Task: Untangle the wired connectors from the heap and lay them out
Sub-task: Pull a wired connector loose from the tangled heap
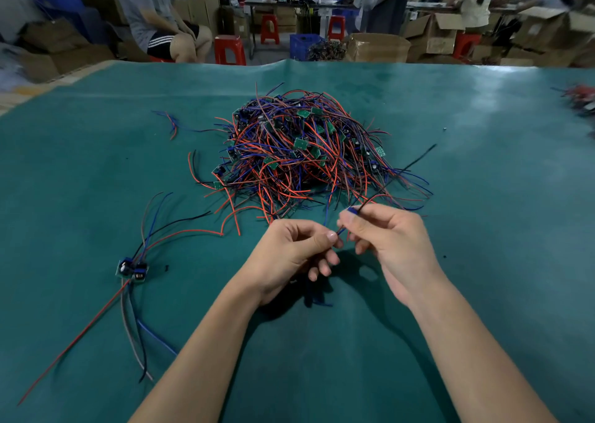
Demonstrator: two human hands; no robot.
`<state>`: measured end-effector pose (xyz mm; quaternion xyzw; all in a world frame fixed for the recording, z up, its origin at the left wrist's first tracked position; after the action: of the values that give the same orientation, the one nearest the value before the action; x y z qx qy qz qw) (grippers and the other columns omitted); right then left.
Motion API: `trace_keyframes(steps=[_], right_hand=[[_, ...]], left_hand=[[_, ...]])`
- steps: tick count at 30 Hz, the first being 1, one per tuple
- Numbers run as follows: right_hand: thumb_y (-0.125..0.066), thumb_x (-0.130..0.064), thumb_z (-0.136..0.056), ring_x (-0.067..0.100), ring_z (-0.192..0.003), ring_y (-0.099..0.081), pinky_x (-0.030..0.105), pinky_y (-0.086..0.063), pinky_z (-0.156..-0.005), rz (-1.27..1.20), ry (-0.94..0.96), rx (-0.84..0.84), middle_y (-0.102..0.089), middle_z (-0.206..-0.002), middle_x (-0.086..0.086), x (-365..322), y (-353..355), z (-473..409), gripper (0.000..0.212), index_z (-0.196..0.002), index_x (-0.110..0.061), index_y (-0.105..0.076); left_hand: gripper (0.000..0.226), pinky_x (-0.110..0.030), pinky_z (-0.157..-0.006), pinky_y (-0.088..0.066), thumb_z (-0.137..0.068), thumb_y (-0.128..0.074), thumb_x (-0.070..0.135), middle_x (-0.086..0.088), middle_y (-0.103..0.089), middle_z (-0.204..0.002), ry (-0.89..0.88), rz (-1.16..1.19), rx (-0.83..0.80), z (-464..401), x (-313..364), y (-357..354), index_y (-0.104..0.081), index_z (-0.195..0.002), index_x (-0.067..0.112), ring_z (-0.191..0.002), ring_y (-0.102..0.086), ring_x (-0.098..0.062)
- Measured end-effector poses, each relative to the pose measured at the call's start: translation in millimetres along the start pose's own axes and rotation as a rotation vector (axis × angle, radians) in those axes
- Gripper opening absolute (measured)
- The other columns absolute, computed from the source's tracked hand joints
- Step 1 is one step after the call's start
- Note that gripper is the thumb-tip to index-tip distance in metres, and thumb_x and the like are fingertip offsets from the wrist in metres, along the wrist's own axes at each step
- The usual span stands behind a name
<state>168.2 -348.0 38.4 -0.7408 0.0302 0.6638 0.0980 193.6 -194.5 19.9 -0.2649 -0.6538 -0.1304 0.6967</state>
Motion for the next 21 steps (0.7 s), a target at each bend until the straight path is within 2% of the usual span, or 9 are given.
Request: trace_keyframes(steps=[6,10,14,15,17,19,21], right_hand=[[-0.070,-0.010,-0.091,0.011,-0.064,-0.057,0.020,-0.044,-0.055,-0.230,0.035,0.299,-0.073,-0.082,0.008,-19.7,36.3,-0.1,0.006,-0.086,-0.007,-0.071],[-0.068,-0.013,-0.093,0.012,-0.064,-0.059,0.018,-0.045,-0.056,-0.341,0.047,0.341,-0.073,-0.078,0.006,-40.1,53.5,4.7,0.013,-0.080,-0.013,-0.070],[-0.068,-0.020,-0.094,0.006,-0.055,-0.058,0.016,-0.042,-0.047,-0.322,0.036,0.420,-0.069,-0.067,-0.002,-67.8,95.6,7.2,0.020,-0.074,-0.018,-0.070],[-0.068,-0.021,-0.093,0.006,-0.052,-0.057,0.015,-0.040,-0.044,-0.220,0.004,0.450,-0.068,-0.064,-0.002,-73.9,110.8,7.1,0.018,-0.075,-0.017,-0.069],[-0.071,-0.025,-0.090,0.008,-0.046,-0.054,0.017,-0.039,-0.041,0.162,-0.089,0.457,-0.068,-0.062,0.002,-84.3,141.5,4.9,0.018,-0.077,-0.012,-0.070],[-0.073,-0.038,-0.091,0.016,-0.050,-0.058,0.025,-0.047,-0.051,0.776,-0.221,0.395,-0.071,-0.063,0.002,-90.8,167.5,-1.0,0.029,-0.081,-0.011,-0.074],[-0.066,-0.056,-0.090,0.022,-0.064,-0.068,0.032,-0.055,-0.067,1.350,-0.394,0.268,-0.074,-0.065,-0.006,-93.2,176.6,-4.5,0.037,-0.084,-0.021,-0.076]], left_hand=[[0.014,-0.020,-0.055,-0.050,-0.088,-0.066,0.020,-0.009,-0.070,-0.073,0.024,-0.015,-0.087,2.1,0.3,-4.4,-0.073,-0.086,0.008,-0.059,-0.065,-0.015],[0.012,-0.020,-0.061,-0.052,-0.086,-0.068,0.021,-0.010,-0.073,-0.083,0.015,0.001,-0.118,3.0,0.2,-6.6,-0.076,-0.088,0.013,-0.068,-0.068,-0.016],[0.012,-0.023,-0.064,-0.055,-0.093,-0.063,0.005,-0.016,-0.074,-0.088,0.012,0.023,-0.066,1.2,-1.4,-1.7,-0.074,-0.096,0.005,-0.071,-0.068,-0.018],[0.012,-0.024,-0.063,-0.055,-0.093,-0.061,0.003,-0.017,-0.073,-0.088,0.015,0.042,-0.037,0.6,-1.6,0.0,-0.072,-0.098,0.002,-0.071,-0.067,-0.019],[0.011,-0.024,-0.062,-0.055,-0.093,-0.061,0.002,-0.016,-0.071,-0.084,0.017,0.093,0.031,-0.5,-0.9,3.4,-0.071,-0.098,0.000,-0.068,-0.066,-0.019],[0.010,-0.023,-0.061,-0.055,-0.093,-0.060,0.001,-0.015,-0.070,-0.081,0.012,0.121,0.089,-1.0,0.6,5.8,-0.070,-0.096,0.001,-0.065,-0.064,-0.017],[0.010,-0.022,-0.060,-0.054,-0.094,-0.059,0.000,-0.013,-0.070,-0.078,0.007,0.129,0.132,-1.0,2.2,7.4,-0.070,-0.094,0.001,-0.063,-0.063,-0.016]])
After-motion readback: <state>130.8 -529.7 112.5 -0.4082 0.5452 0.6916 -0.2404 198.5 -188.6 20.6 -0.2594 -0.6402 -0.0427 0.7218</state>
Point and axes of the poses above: each hand's wrist, its own z-axis away from the middle knuckle, its own y-axis out of the back of the hand, x = y × z, the point moved 5 cm from there along -z, towards the middle knuckle
